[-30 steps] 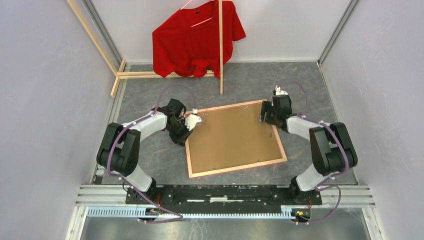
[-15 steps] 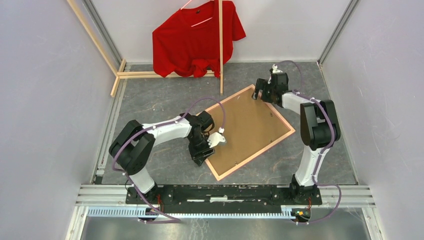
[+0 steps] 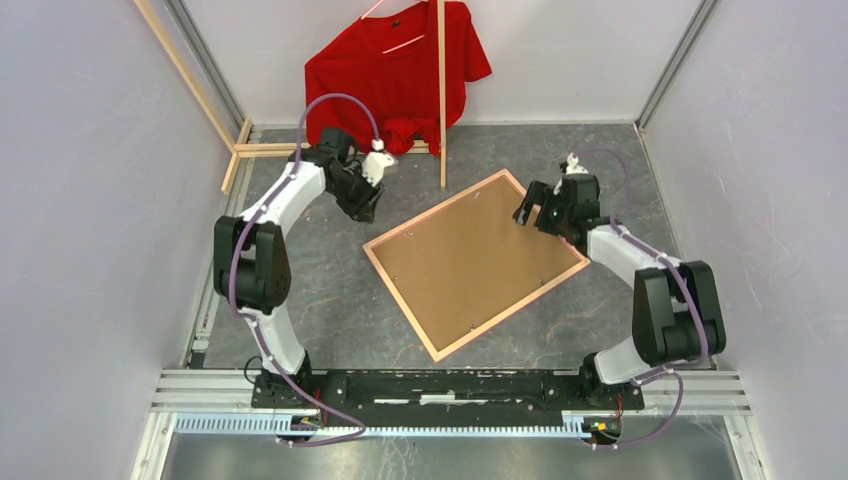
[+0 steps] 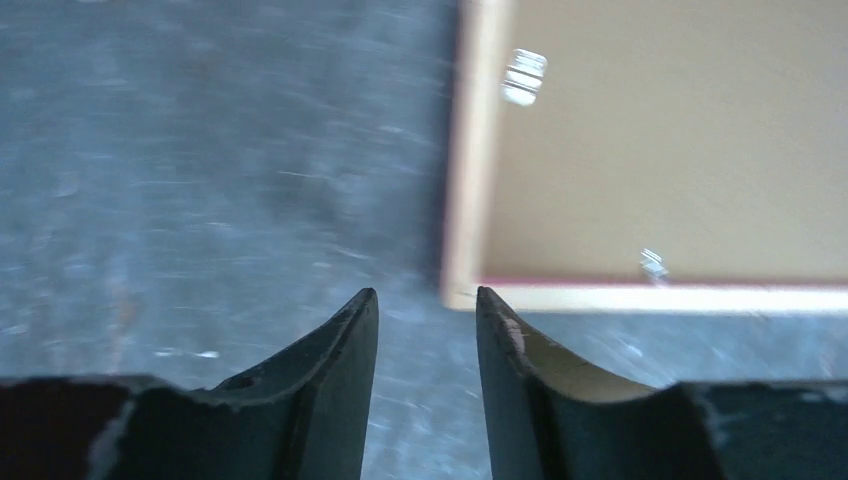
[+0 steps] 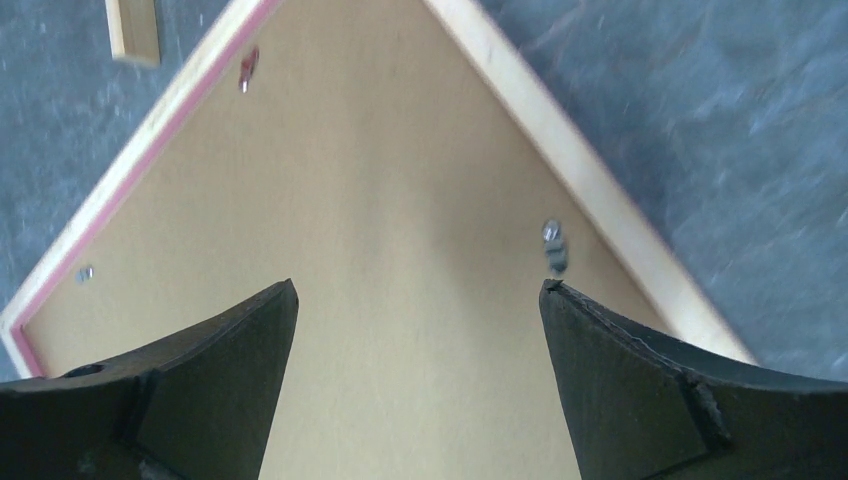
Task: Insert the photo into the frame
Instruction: Adjust the photo frame at the center of the board.
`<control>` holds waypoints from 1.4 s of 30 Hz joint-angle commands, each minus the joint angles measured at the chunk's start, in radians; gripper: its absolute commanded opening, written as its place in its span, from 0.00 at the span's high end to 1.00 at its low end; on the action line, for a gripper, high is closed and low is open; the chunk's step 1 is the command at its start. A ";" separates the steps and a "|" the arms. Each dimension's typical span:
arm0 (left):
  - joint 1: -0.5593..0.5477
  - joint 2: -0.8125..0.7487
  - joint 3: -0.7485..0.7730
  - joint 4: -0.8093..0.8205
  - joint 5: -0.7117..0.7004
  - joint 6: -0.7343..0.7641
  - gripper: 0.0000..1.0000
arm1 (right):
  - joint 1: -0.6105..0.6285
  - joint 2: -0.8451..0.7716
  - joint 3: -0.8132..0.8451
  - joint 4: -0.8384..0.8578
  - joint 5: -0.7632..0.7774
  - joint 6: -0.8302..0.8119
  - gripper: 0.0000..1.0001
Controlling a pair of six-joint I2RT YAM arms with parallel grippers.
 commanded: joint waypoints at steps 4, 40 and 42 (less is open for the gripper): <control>0.051 0.211 0.082 0.166 -0.055 -0.195 0.56 | 0.039 -0.177 -0.183 0.025 -0.064 0.051 0.02; -0.025 0.063 -0.212 0.102 0.349 -0.129 0.43 | 0.482 0.152 -0.006 0.338 -0.204 0.307 0.18; -0.025 0.093 -0.199 0.099 0.376 -0.132 0.42 | 0.498 0.176 0.004 0.345 -0.207 0.320 0.18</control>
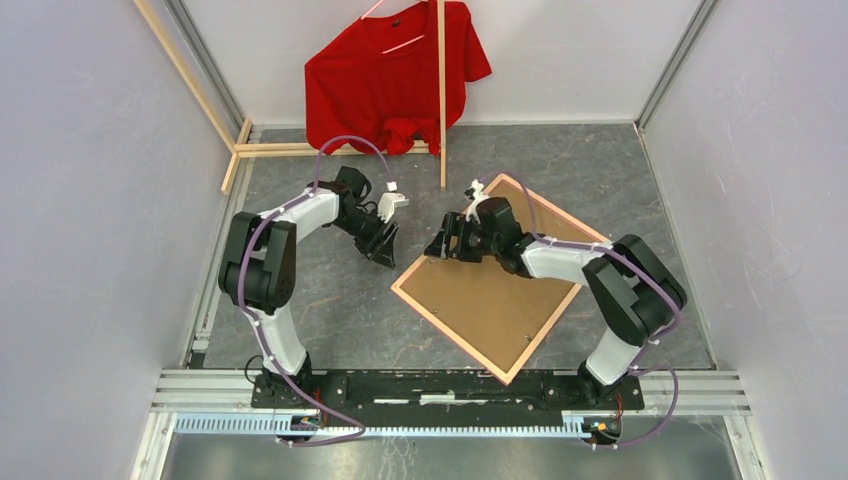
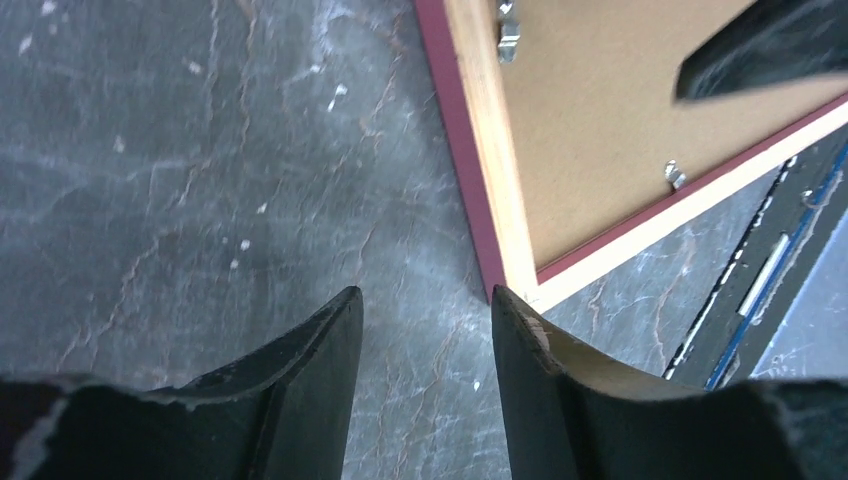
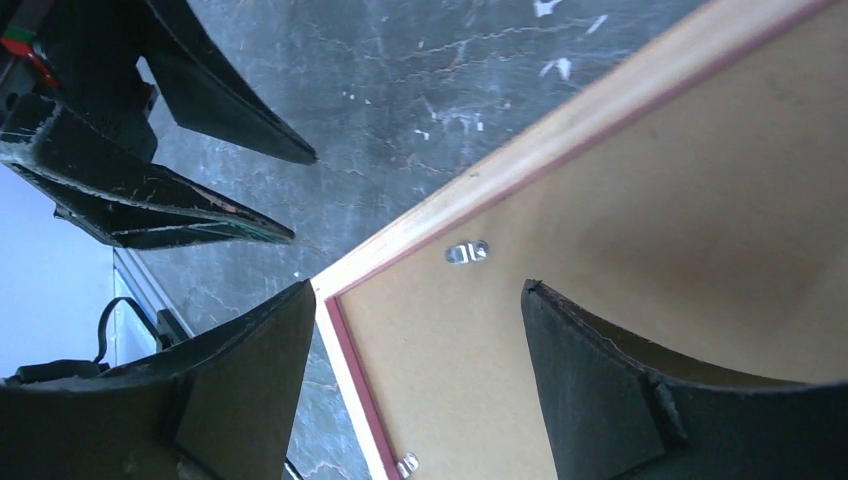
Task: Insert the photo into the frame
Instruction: Adjust the photo frame at the center of the board, then install the photo frame at the center of the board.
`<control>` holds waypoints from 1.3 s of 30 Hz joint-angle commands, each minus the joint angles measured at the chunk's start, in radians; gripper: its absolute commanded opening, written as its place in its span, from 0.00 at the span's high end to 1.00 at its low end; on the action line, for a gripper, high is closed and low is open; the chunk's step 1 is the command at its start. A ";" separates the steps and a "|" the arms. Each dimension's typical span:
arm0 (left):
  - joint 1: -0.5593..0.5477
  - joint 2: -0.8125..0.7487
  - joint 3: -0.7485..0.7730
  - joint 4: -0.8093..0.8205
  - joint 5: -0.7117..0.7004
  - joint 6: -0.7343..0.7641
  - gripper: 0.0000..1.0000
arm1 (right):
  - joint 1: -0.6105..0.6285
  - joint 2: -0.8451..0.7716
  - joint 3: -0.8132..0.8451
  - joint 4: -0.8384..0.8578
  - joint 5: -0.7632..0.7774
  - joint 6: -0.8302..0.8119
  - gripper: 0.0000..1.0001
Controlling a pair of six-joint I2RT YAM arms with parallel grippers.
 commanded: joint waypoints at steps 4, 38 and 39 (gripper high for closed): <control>-0.010 0.094 0.052 -0.025 0.184 -0.036 0.42 | 0.054 0.073 0.036 0.121 -0.022 0.088 0.20; -0.014 0.148 0.029 -0.046 0.180 0.017 0.56 | 0.072 0.175 0.065 0.176 -0.043 0.114 0.25; -0.013 0.146 0.029 -0.045 0.177 0.018 0.56 | 0.072 0.172 0.066 0.175 -0.042 0.113 0.26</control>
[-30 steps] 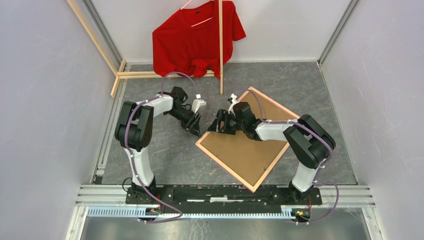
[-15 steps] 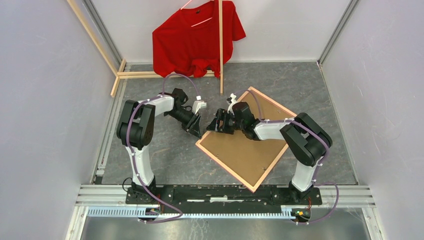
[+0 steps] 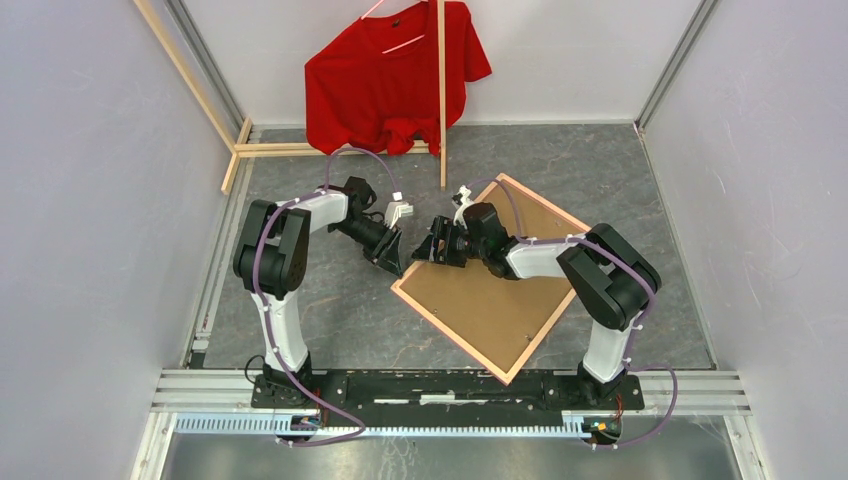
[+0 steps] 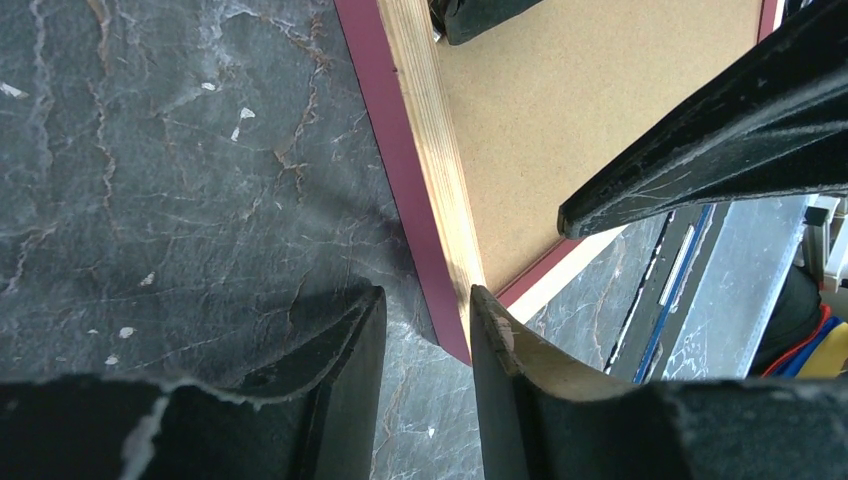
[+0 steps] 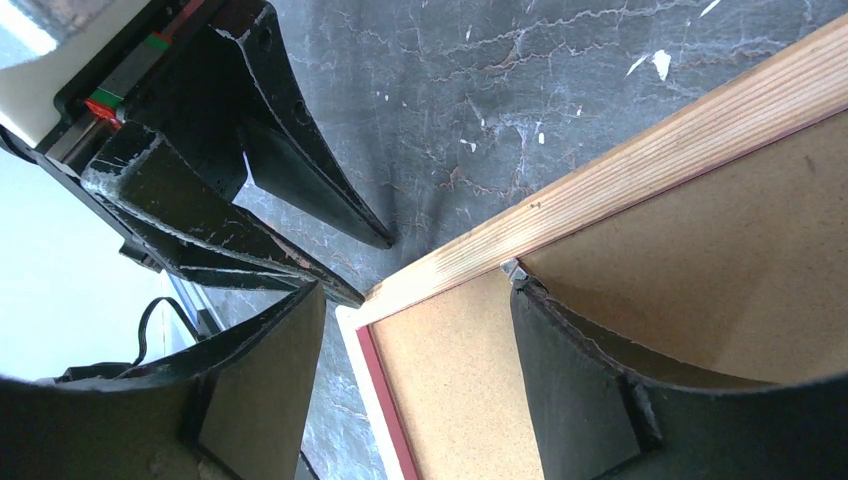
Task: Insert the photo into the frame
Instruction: Install the photo frame at the center of the board.
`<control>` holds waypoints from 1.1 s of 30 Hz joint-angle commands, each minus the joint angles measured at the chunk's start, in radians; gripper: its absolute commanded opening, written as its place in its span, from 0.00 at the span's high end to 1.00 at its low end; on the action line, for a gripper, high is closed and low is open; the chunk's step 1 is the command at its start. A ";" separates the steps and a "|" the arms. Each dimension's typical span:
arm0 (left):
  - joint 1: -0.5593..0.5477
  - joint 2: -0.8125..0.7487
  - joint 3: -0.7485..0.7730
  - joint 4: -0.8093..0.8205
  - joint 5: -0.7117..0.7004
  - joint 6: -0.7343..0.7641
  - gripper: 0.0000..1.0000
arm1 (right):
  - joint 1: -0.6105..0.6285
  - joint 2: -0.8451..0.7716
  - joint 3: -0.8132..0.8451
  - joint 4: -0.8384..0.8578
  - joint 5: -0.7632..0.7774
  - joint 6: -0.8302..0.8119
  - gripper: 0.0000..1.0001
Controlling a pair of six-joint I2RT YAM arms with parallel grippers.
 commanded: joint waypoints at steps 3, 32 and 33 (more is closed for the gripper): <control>-0.006 0.001 -0.006 -0.007 -0.026 0.021 0.56 | 0.005 0.019 0.027 0.017 0.000 -0.006 0.26; -0.011 0.015 0.117 -0.032 -0.040 -0.007 0.57 | -0.294 -0.129 0.037 -0.116 -0.016 -0.157 0.16; -0.011 0.021 0.123 -0.033 -0.036 -0.010 0.57 | -0.312 -0.125 0.047 -0.131 0.001 -0.168 0.15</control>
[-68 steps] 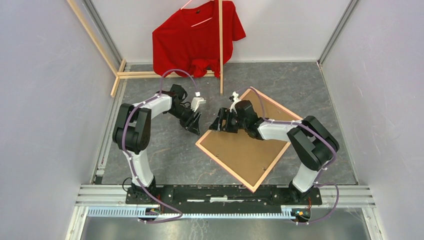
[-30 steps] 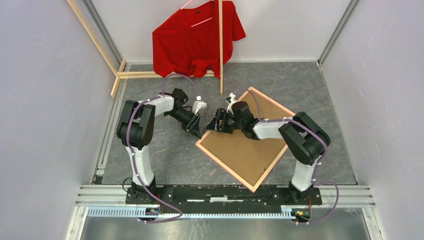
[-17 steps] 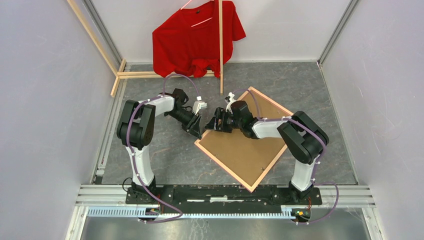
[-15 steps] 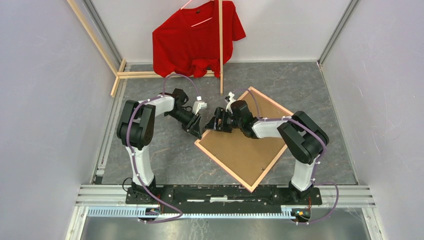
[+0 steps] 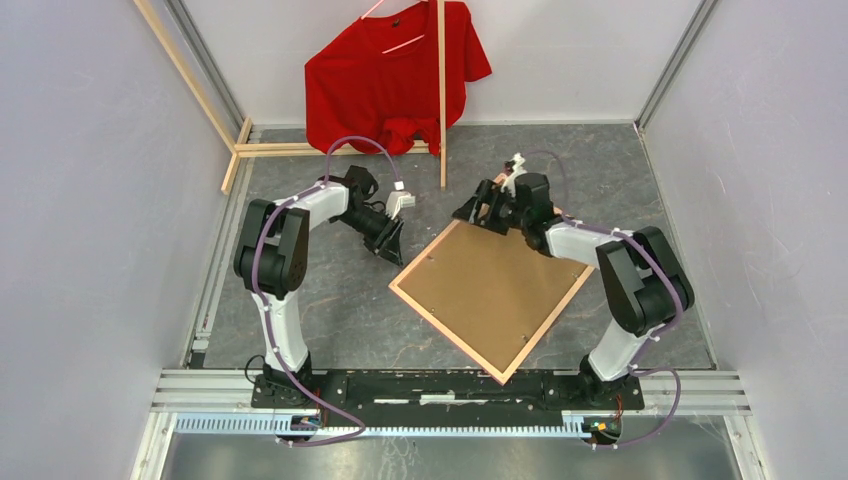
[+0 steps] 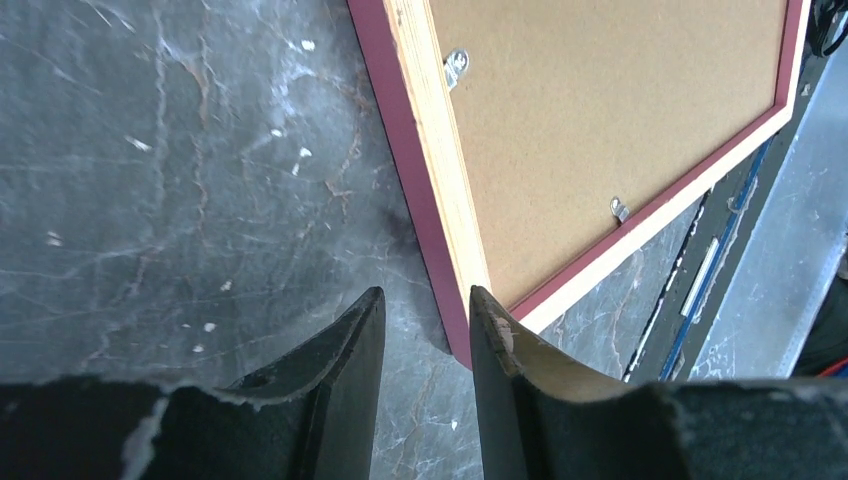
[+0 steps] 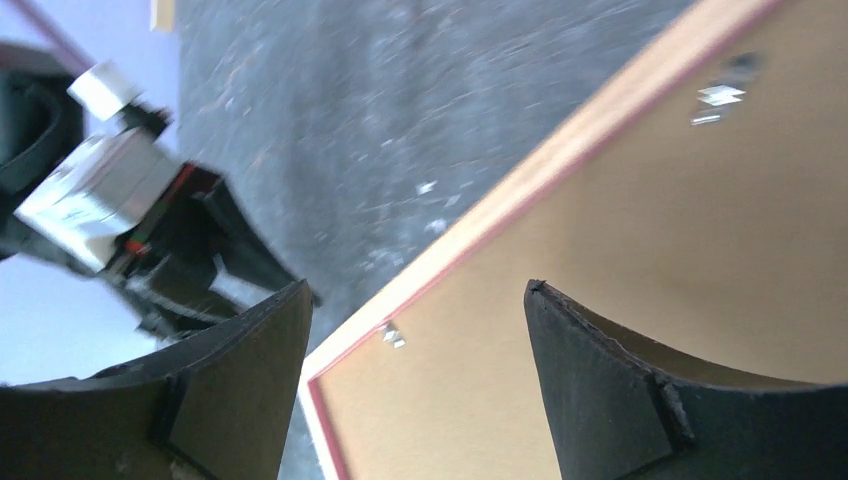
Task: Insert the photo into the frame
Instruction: Install the photo frame at the center of the board.
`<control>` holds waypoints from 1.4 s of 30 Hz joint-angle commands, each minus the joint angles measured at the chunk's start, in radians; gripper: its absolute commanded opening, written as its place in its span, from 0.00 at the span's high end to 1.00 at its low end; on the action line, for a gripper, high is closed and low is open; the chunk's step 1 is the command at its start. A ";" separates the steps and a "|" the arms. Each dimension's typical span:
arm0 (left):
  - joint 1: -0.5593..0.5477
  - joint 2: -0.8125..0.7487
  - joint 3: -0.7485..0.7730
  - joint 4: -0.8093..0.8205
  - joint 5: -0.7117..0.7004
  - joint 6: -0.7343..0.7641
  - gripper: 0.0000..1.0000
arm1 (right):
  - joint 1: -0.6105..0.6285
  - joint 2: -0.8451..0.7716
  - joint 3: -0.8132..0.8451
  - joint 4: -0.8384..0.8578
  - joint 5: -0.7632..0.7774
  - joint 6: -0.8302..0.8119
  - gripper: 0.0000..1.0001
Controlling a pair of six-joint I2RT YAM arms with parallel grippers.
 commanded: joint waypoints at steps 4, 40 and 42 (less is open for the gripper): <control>-0.016 0.036 0.058 -0.008 0.017 -0.013 0.56 | -0.107 0.029 0.082 -0.077 0.108 -0.121 0.15; -0.043 0.057 0.014 -0.007 -0.025 0.026 0.65 | -0.148 0.300 0.259 -0.031 0.011 -0.064 0.22; -0.043 0.057 0.015 -0.008 -0.025 0.026 0.65 | -0.147 0.303 0.261 -0.030 0.003 -0.062 0.23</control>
